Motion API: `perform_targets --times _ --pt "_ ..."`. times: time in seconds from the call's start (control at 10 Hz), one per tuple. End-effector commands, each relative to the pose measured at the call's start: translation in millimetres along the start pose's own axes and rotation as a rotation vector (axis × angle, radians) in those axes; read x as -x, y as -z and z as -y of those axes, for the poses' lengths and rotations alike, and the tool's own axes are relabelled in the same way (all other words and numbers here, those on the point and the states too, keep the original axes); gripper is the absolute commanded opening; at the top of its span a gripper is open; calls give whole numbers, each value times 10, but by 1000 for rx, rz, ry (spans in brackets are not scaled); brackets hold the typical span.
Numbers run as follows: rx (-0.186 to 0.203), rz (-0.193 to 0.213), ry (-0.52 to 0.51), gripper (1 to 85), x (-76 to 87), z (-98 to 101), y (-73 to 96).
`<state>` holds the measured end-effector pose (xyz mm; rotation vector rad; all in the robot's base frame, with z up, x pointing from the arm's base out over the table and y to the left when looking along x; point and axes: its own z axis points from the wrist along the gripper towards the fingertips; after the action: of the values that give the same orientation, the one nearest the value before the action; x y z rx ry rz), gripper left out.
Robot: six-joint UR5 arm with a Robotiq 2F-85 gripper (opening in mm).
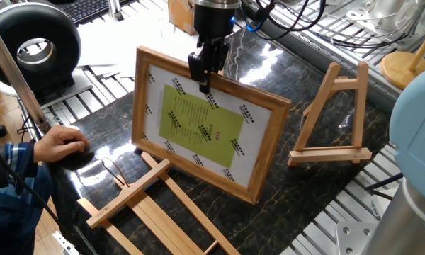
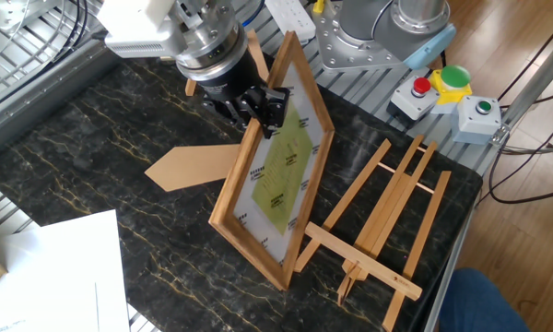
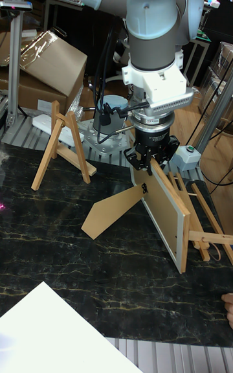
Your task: Take the photo frame down from the bracket
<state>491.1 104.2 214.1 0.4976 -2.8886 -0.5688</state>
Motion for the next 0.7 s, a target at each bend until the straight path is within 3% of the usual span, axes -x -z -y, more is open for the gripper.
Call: perform_targets --times 0.0,0.6 --pt "1 15 3 10 34 4 14" --pt "-16 50 18 10 79 122 -20"
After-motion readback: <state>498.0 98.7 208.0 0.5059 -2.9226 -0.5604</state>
